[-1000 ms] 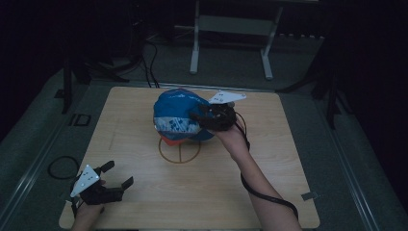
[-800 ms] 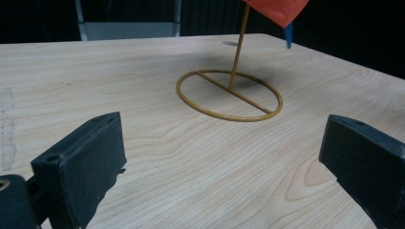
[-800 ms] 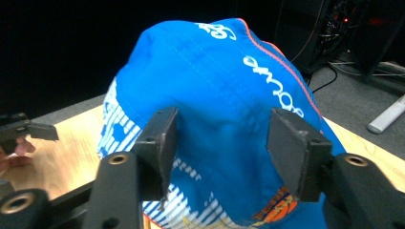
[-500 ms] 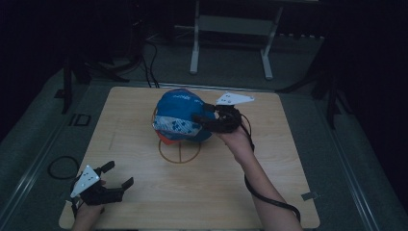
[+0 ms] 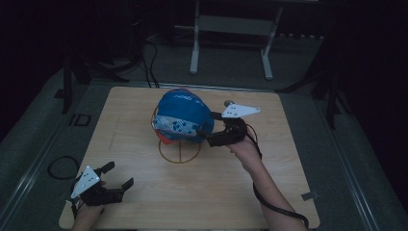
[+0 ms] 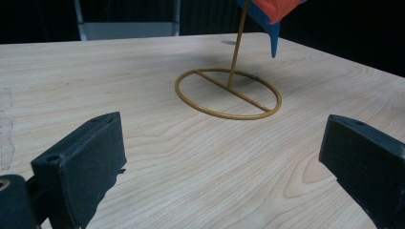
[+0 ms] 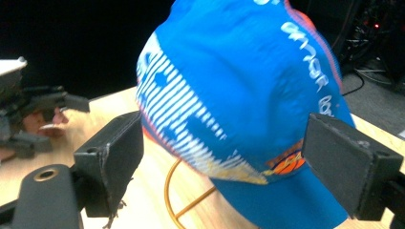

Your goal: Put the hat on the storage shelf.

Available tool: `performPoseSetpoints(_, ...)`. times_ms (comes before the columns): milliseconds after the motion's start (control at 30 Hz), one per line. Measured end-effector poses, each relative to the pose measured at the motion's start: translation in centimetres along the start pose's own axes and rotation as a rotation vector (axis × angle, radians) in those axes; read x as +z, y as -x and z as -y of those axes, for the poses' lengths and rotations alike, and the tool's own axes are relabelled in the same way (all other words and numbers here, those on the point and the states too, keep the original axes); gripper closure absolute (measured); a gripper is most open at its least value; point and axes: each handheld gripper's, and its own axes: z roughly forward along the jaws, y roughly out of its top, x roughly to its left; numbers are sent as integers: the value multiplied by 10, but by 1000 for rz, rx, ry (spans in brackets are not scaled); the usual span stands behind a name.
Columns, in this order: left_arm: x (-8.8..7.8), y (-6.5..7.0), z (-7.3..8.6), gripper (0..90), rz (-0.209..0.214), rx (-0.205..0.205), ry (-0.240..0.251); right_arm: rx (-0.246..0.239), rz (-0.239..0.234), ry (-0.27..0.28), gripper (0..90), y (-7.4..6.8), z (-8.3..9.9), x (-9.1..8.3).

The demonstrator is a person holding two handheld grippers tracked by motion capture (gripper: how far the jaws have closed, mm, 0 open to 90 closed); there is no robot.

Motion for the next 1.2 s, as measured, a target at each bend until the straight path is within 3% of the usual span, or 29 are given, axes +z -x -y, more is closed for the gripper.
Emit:
performPoseSetpoints(133,1,1,0,22,2,5,-4,-15,10,5,143,-2,10,-3)
performPoseSetpoints(633,2,1,0,22,5,15,-7,5,20,-10,145,1,61,-14)
performPoseSetpoints(1067,3,1,1,22,3,18,-11,68,25,-68,145,8,111,-15)
performPoseSetpoints(1200,3,1,0,22,3,17,-7,61,31,-96,148,9,125,-11)
